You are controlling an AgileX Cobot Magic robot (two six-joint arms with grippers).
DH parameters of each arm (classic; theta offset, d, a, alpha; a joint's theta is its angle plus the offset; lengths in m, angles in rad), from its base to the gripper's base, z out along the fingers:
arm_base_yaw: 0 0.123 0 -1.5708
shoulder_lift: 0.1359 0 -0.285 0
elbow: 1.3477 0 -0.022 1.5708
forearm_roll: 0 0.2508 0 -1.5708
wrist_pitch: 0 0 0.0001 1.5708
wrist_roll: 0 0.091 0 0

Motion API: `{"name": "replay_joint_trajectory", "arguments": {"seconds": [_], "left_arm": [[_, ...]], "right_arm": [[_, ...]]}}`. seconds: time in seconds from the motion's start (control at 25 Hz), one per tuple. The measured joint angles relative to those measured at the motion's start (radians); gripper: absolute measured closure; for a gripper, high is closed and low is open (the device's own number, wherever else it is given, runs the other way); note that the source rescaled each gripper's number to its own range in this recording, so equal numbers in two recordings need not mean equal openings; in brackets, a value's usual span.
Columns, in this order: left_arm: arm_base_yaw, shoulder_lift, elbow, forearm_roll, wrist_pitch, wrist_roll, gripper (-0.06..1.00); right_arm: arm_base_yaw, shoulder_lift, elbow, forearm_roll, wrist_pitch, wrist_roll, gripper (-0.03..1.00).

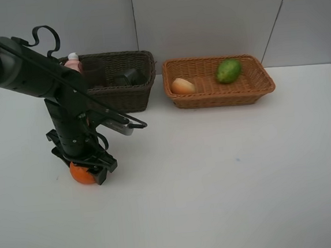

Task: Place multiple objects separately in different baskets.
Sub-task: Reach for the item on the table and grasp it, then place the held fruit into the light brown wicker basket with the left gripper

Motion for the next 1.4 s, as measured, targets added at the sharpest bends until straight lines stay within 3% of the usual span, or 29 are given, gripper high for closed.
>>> {"name": "replay_joint_trajectory", "arguments": {"seconds": [0.88, 1.4], "left_arm": [[0.000, -0.006, 0.002, -0.002, -0.008, 0.000, 0.04], [0.000, -0.182, 0.002, -0.003, 0.022, 0.000, 0.04]], "right_arm": [[0.000, 0.000, 0.000, 0.000, 0.000, 0.000, -0.03], [0.000, 0.000, 0.000, 0.000, 0.000, 0.000, -0.03]]}}
